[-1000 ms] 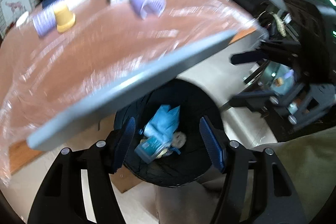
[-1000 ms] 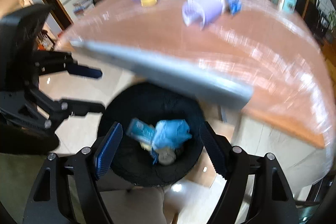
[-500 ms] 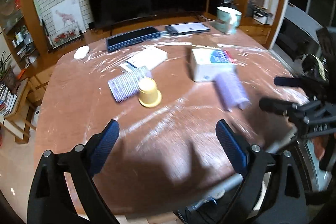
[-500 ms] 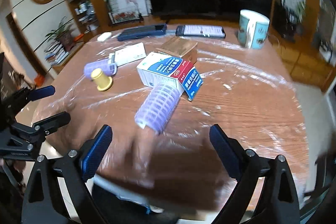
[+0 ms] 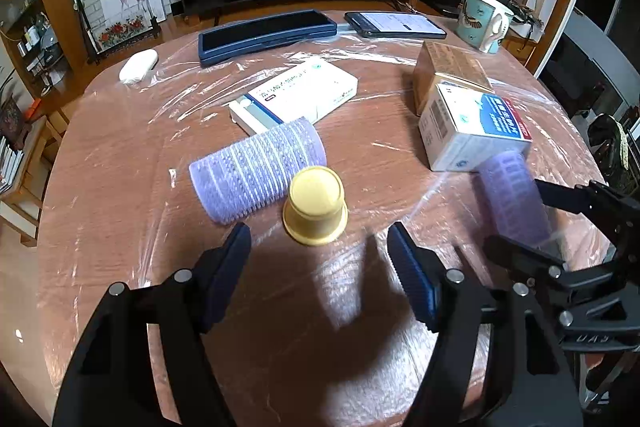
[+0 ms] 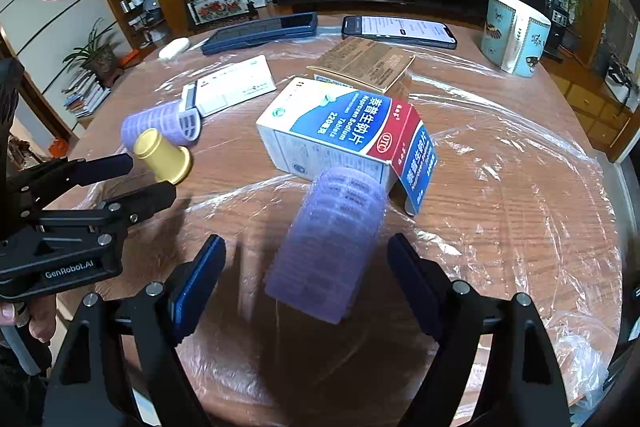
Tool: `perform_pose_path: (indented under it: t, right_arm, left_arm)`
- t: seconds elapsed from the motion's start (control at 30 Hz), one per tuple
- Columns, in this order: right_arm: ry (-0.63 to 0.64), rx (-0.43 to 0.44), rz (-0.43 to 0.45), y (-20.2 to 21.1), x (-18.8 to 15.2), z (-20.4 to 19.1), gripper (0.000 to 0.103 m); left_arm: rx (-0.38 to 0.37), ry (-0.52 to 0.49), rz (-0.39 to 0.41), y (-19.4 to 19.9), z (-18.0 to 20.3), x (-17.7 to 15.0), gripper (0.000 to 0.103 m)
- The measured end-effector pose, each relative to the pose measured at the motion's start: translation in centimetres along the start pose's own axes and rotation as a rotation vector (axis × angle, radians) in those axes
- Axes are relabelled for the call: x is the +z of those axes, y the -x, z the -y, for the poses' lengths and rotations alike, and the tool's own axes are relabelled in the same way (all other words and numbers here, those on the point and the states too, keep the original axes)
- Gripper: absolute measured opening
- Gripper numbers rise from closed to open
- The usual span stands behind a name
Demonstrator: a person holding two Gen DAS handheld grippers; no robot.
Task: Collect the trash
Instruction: 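Move the right tool back over the table toward the purple hair roller, then grasp the yellow cup with the left tool while the right tool grasps the purple hair roller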
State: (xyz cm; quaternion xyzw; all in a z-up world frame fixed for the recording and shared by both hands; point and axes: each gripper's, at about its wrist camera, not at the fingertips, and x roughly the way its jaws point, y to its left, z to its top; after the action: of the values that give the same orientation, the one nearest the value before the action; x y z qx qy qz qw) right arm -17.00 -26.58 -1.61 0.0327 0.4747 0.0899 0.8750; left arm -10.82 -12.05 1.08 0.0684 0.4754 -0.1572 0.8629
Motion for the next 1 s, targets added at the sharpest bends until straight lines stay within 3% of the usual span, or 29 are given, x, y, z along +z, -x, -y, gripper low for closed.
perform_pose_path:
  t: [0.1, 0.13, 0.23, 0.33, 0.37, 0.4, 1.0]
  right_arm:
    - [-0.01, 0.003, -0.01, -0.5, 0.1, 0.0, 0.077]
    - [-0.013, 0.006, -0.013, -0.6, 0.1, 0.0, 0.075]
    - [-0.024, 0.008, -0.011, -0.6, 0.0, 0.2, 0.071]
    - [-0.032, 0.019, -0.006, -0.5, 0.1, 0.5, 0.053]
    - [-0.037, 0.028, -0.007, -0.5, 0.1, 0.7, 0.045]
    - [-0.04, 0.033, -0.005, -0.4, 0.0, 0.8, 0.044]
    - [-0.062, 0.172, 0.041, 4.5, -1.9, 2.1, 0.043]
  left_arm:
    - [-0.008, -0.007, 0.001, -0.3, 0.0, 0.4, 0.07]
    - [-0.012, -0.011, 0.003, -0.4, 0.0, 0.6, 0.063]
    - [-0.03, -0.016, -0.014, -0.9, 0.1, 0.9, 0.052]
    - [-0.042, -0.024, -0.018, -1.2, 0.2, 1.0, 0.036]
    - [-0.057, -0.022, -0.017, -1.1, 0.2, 1.0, 0.035]
    - [-0.07, -0.016, -0.014, -1.0, 0.2, 1.0, 0.035]
    - [-0.125, -0.032, 0.043, 3.4, 1.1, -1.2, 0.035]
